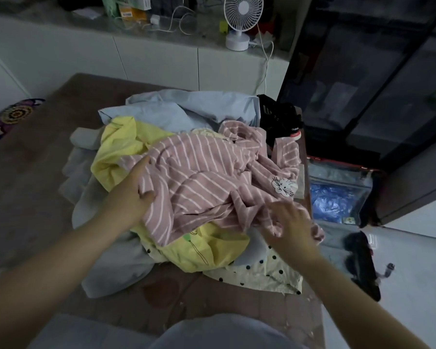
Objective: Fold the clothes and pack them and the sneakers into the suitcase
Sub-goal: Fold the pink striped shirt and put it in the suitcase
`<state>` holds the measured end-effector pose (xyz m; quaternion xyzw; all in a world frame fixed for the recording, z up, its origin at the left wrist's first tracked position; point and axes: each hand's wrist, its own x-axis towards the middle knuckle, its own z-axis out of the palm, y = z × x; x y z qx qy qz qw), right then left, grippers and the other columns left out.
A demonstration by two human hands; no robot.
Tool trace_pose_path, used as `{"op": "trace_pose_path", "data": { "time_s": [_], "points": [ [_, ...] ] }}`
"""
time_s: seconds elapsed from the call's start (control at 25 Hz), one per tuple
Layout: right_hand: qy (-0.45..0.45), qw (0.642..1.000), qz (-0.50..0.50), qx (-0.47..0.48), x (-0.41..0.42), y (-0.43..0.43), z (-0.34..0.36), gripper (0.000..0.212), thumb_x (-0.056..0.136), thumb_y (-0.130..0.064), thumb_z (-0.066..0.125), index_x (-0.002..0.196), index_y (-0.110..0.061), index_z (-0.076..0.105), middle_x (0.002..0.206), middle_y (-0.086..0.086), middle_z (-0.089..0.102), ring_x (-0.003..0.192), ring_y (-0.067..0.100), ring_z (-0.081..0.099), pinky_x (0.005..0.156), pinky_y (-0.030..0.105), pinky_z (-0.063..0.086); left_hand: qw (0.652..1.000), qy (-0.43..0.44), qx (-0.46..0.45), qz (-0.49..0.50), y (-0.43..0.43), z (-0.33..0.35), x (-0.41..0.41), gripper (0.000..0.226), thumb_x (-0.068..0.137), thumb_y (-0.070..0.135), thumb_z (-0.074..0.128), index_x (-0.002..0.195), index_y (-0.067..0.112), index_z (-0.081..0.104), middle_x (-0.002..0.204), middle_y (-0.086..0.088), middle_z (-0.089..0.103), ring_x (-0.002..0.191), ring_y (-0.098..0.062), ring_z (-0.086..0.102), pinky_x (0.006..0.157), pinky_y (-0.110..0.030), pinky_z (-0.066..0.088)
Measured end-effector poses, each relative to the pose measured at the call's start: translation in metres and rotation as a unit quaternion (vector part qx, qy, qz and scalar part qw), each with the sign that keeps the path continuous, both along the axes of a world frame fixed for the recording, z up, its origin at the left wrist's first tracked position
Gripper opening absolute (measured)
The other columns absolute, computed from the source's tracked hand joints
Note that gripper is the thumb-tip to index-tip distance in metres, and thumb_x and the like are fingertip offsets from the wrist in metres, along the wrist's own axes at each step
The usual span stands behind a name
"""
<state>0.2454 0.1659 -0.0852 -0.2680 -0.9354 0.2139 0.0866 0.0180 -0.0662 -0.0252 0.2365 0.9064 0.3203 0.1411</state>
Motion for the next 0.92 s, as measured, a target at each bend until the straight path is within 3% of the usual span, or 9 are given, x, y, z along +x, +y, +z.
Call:
{"op": "trace_pose_path", "data": {
  "time_s": [0.12,0.2,0.32,0.4,0.48,0.6,0.72,0.8,0.92],
  "points": [
    [-0.087,0.994,0.030,-0.059,-0.035,-0.032,0.007,0.084,0.060,-0.075,0.035,0.122,-0.022,0.056,0.125,0.001,0.052,0.118,0.027,0.046,0.101,0.038,0.033,0.997,0.006,0.077,0.014,0.011,0.013,0.003,0.065,0.090,0.012,0.057,0.145,0.032,0.027,0.117,0.010,0.050,0.103,-0.011,0.048,0.090,-0.028,0.038],
    [-0.003,0.998,-0.004,-0.070,-0.047,-0.028,0.017,0.063,0.078,-0.064,0.037,0.102,-0.014,0.068,0.111,0.005,0.060,0.104,0.030,0.056,0.088,0.033,0.043,0.989,-0.006,0.143,0.047,0.015,0.029,-0.002,0.059,0.089,0.011,0.058,0.141,0.030,0.036,0.131,-0.001,0.050,0.115,-0.017,0.050,0.098,-0.032,0.039],
    [0.124,0.974,-0.079,-0.173,-0.041,0.008,0.050,0.013,0.094,-0.020,0.050,0.096,-0.015,0.062,0.093,-0.002,0.062,0.082,0.009,0.059,0.070,0.021,0.042,0.976,-0.025,0.199,0.082,0.012,0.044,-0.013,0.052,0.088,0.015,0.062,0.133,0.035,0.044,0.110,-0.007,0.057,0.095,-0.021,0.058,0.085,-0.032,0.046],
    [0.179,0.947,-0.120,-0.237,-0.026,0.027,0.078,0.011,0.095,-0.015,0.049,0.089,-0.022,0.056,0.076,-0.005,0.060,0.058,-0.003,0.055,0.054,0.012,0.043,0.989,-0.026,0.135,0.061,0.008,0.036,-0.011,0.048,0.087,0.016,0.063,0.132,0.026,0.048,0.096,-0.006,0.057,0.083,-0.021,0.057,0.073,-0.030,0.045],
    [0.191,0.935,-0.146,-0.259,-0.007,0.039,0.085,0.011,0.096,-0.019,0.047,0.087,-0.019,0.053,0.070,0.000,0.056,0.052,0.003,0.057,0.047,0.013,0.047,0.998,-0.009,-0.054,-0.040,0.003,0.014,0.003,0.043,0.089,0.019,0.059,0.131,0.020,0.049,0.097,-0.006,0.059,0.081,-0.021,0.056,0.067,-0.029,0.043],
    [0.027,0.964,-0.125,-0.234,0.026,0.036,0.046,0.007,0.096,-0.017,0.047,0.098,-0.011,0.049,0.079,0.010,0.063,0.061,0.022,0.065,0.056,0.033,0.058,0.919,0.053,-0.340,-0.195,0.000,-0.002,0.021,0.034,0.094,0.026,0.043,0.127,0.024,0.050,0.123,-0.001,0.056,0.106,-0.019,0.055,0.086,-0.029,0.045],
    [-0.138,0.972,-0.041,-0.186,0.053,0.016,0.007,0.022,0.094,-0.030,0.050,0.111,-0.016,0.055,0.091,0.011,0.067,0.073,0.021,0.063,0.066,0.021,0.053,0.861,0.062,-0.436,-0.253,0.014,0.019,0.008,0.030,0.094,0.025,0.045,0.122,0.027,0.055,0.122,0.001,0.056,0.104,-0.014,0.053,0.087,-0.027,0.044],
    [-0.188,0.966,0.006,-0.176,0.062,0.006,-0.002,0.029,0.093,-0.036,0.051,0.116,-0.020,0.055,0.095,0.007,0.067,0.074,0.017,0.061,0.063,0.012,0.046,0.866,0.097,-0.408,-0.272,0.036,0.037,-0.009,0.024,0.090,0.027,0.050,0.110,0.025,0.063,0.108,0.002,0.061,0.095,-0.017,0.057,0.085,-0.028,0.048],
    [-0.277,0.953,0.013,-0.123,0.063,0.010,-0.007,0.052,0.084,-0.028,0.060,0.131,-0.029,0.038,0.106,0.008,0.066,0.088,0.024,0.063,0.076,0.031,0.053,0.923,0.180,-0.239,-0.244,0.087,0.052,-0.035,0.024,0.089,0.028,0.054,0.110,0.024,0.063,0.106,-0.003,0.064,0.087,-0.024,0.058,0.080,-0.029,0.047]
  ]
}}
